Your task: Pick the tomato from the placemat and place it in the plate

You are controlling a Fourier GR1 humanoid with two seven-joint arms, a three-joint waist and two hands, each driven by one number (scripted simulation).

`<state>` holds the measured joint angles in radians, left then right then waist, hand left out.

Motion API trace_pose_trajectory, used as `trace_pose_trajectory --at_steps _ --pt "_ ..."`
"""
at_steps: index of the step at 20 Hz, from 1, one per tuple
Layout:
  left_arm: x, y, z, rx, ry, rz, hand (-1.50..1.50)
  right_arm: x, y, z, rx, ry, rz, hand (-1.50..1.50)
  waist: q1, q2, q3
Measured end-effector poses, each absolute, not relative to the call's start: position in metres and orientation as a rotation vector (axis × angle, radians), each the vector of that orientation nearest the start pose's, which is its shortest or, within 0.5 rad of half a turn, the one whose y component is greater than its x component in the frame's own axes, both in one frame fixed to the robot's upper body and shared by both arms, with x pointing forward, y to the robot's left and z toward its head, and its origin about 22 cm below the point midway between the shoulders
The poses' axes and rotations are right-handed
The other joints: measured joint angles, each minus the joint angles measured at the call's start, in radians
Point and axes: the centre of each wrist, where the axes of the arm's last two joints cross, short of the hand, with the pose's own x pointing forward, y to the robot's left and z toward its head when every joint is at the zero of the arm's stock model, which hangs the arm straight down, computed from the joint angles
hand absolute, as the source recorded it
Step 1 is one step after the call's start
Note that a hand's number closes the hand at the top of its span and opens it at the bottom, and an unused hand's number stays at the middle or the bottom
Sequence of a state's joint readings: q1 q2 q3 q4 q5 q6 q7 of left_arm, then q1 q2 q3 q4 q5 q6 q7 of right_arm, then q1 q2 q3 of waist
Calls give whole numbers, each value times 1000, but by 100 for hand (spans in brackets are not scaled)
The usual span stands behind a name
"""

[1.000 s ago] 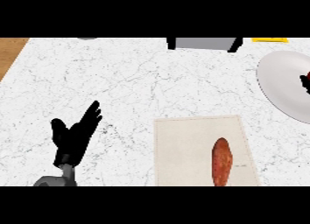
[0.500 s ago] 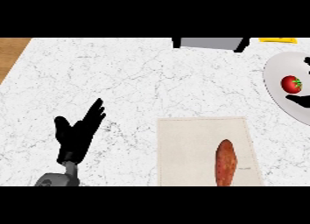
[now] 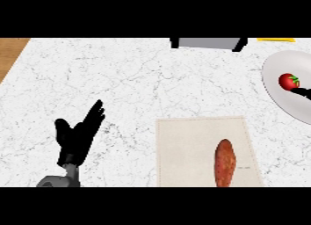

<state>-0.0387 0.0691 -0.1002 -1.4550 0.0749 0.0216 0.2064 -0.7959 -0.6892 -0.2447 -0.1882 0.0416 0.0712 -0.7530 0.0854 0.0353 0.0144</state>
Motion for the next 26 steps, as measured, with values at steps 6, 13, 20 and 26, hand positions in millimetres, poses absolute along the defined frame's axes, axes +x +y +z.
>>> trace_pose_trajectory --at_steps 6,13,20,26 --pt "248 224 -18 -45 -1271 -65 0 334 -497 67 -434 -1785 76 -150 -11 -1 0" --pt "246 229 -16 -36 -1258 -58 0 300 -535 75 -325 -1725 111 -150 -26 -5 -1" --pt "241 228 -19 -31 -1258 -43 0 270 -558 76 -355 -1648 209 -150 -39 -10 0" --pt "240 230 -22 -21 -1258 -36 0 251 -568 72 -402 -1608 300 -150 -48 -14 1"
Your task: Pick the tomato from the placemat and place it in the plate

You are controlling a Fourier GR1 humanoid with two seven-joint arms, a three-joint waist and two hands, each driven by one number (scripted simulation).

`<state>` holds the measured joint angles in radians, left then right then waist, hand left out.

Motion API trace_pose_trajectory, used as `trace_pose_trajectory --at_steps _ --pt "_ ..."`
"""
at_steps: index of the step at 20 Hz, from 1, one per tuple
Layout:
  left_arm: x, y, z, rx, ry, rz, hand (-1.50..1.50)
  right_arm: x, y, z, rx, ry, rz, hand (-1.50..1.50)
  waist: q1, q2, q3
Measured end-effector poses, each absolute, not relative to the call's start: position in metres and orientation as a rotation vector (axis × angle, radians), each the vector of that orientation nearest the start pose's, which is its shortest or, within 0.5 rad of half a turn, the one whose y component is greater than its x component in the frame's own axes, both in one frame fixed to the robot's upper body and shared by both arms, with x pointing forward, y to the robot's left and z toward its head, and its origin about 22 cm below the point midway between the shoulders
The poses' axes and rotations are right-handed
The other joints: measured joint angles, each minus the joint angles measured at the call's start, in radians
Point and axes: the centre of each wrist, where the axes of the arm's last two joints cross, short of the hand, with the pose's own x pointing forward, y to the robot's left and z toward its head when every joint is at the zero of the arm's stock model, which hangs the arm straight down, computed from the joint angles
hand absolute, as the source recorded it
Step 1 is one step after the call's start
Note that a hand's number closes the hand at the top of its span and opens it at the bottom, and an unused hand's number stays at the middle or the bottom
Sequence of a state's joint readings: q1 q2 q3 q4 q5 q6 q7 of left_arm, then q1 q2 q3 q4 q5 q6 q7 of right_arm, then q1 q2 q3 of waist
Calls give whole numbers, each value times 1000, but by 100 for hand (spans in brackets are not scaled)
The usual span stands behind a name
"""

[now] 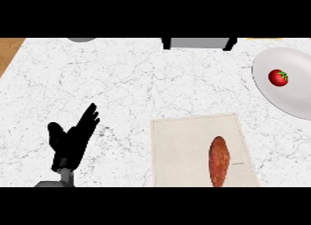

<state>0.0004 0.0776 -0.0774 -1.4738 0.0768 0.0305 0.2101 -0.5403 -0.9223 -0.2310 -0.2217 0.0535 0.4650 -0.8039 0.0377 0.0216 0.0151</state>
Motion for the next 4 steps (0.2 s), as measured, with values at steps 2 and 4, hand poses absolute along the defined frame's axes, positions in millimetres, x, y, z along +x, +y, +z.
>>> trace_pose_trajectory --at_steps 2,4 --pt "239 228 -22 -25 -1257 -31 0 246 -570 69 -412 -1601 315 -150 -2 -1 0" --pt "240 230 -22 -20 -1254 -30 0 239 -571 64 -424 -1590 324 -150 -3 -2 0"
